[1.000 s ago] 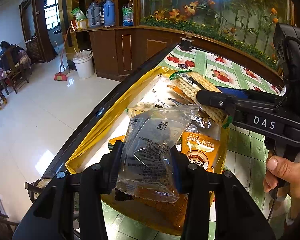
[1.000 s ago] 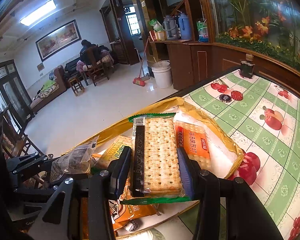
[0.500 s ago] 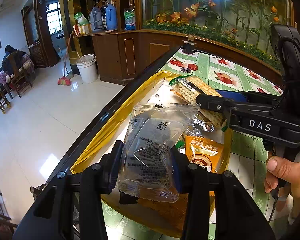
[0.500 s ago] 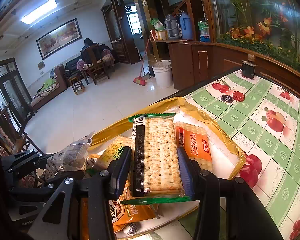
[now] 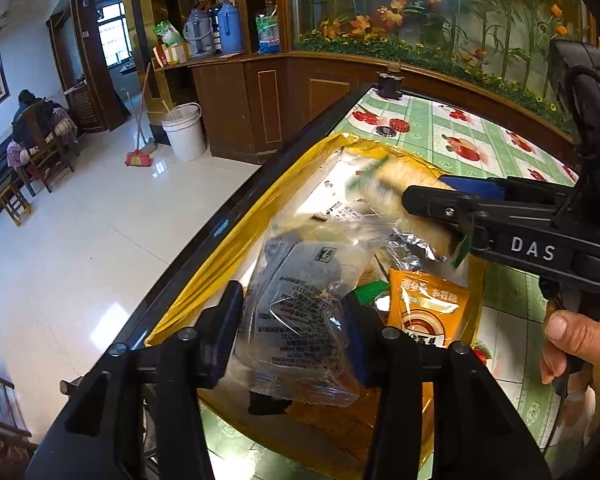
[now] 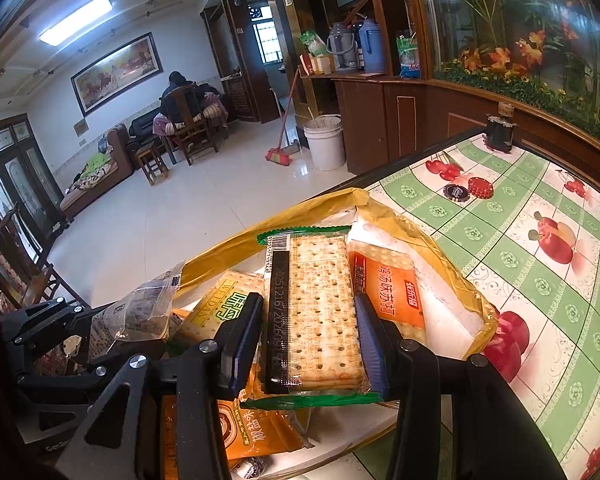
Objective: Organize snacks
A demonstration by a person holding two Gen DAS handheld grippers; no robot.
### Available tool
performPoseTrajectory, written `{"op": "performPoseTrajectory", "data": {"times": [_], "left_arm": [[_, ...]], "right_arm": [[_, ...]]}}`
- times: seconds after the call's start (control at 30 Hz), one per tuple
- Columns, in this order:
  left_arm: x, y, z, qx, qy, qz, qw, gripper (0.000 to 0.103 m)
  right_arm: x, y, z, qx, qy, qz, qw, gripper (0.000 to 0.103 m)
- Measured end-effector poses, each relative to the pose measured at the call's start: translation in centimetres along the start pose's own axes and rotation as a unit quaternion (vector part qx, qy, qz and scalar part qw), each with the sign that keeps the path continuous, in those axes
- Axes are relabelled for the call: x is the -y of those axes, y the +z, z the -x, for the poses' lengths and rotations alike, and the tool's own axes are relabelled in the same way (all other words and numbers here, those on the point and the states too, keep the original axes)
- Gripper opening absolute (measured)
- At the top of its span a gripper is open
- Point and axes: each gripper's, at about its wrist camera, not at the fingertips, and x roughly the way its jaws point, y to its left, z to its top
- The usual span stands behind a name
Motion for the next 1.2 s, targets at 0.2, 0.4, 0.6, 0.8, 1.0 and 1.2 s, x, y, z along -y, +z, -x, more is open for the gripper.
{"op": "performPoseTrajectory", "data": {"times": [0.2,0.4,0.6,0.8,1.0,1.2], "left_arm": [[-0.9,0.2,2.0,0.031,0.019,0.016,0.9992,0.075],[-1.3,-0.1,4.4,0.057,0.031,0.016,0.9978,0.080],[-1.1,-1.0,6.6,0.075,0.036,0.003,0.9965,0.080],[-1.4,-2.3,8.7,0.075,0.031,-0.002,0.9967,0.080],[-1.2,-4.4,10.4,0.083,0.048,-0.024,0.9951,0.080],[-2.1,-6.6,12.2,0.090,0.050,-0.020,0.9945,0.084]], "right_arm": [[-0.4,0.0,1.5,0.010,0.004,0.008,1.000,0.056],[-1.5,-0.6,4.3,0.016,0.003,0.050,0.999,0.064],[-2.9,-1.6,7.1,0.016,0.006,0.090,0.996,0.069],[-4.5,-3.2,9.5,0.017,0.025,0.127,0.991,0.075],[-6.9,-5.2,11.1,0.005,0.039,0.185,0.982,0.076],[-8.8,-7.2,12.3,-0.002,0.048,0.224,0.974,0.076]]}}
